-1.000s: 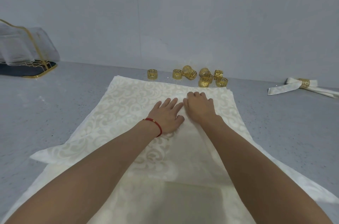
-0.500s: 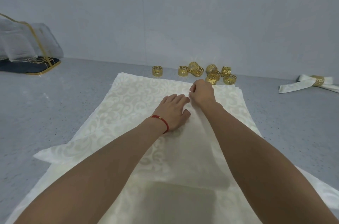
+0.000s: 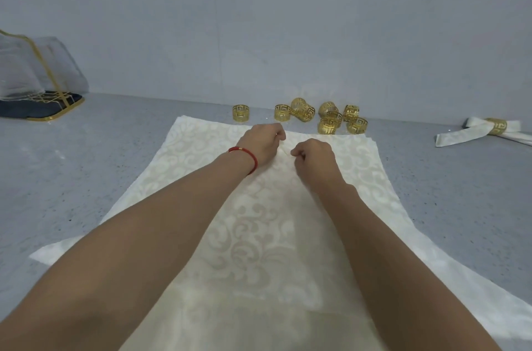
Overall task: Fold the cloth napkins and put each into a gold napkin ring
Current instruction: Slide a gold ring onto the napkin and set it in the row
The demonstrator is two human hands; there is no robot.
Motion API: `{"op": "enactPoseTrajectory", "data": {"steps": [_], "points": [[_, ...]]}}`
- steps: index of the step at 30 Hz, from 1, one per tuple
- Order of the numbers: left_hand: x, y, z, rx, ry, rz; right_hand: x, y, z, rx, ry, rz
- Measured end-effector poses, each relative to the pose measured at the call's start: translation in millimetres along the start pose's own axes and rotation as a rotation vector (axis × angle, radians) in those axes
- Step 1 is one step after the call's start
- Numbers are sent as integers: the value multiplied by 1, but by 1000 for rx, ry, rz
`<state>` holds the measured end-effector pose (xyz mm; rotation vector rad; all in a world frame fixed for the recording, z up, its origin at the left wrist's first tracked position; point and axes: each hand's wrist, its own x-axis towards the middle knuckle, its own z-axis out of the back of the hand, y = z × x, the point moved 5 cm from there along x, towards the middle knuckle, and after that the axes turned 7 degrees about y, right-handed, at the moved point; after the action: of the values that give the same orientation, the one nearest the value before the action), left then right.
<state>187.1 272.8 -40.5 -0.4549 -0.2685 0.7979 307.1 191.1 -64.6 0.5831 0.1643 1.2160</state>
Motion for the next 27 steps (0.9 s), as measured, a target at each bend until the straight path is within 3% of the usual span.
{"op": "enactPoseTrajectory", "data": {"steps": [7,12,16,23,27], "points": [[15,4,-16,-48,-63,90,-8,-13,3,197,-95,-24],[14,13,-20,-159,-46,49,-2,-18,8,258,-137,-22],[17,4,-17,-53,5,1,7,-17,-5,144,-31,3],[16,-1,-10,101,52,-38,3,-16,-3,186,-95,-8],[6,-16,-6,305,0,-150,1,-5,2,1,-73,77]]}}
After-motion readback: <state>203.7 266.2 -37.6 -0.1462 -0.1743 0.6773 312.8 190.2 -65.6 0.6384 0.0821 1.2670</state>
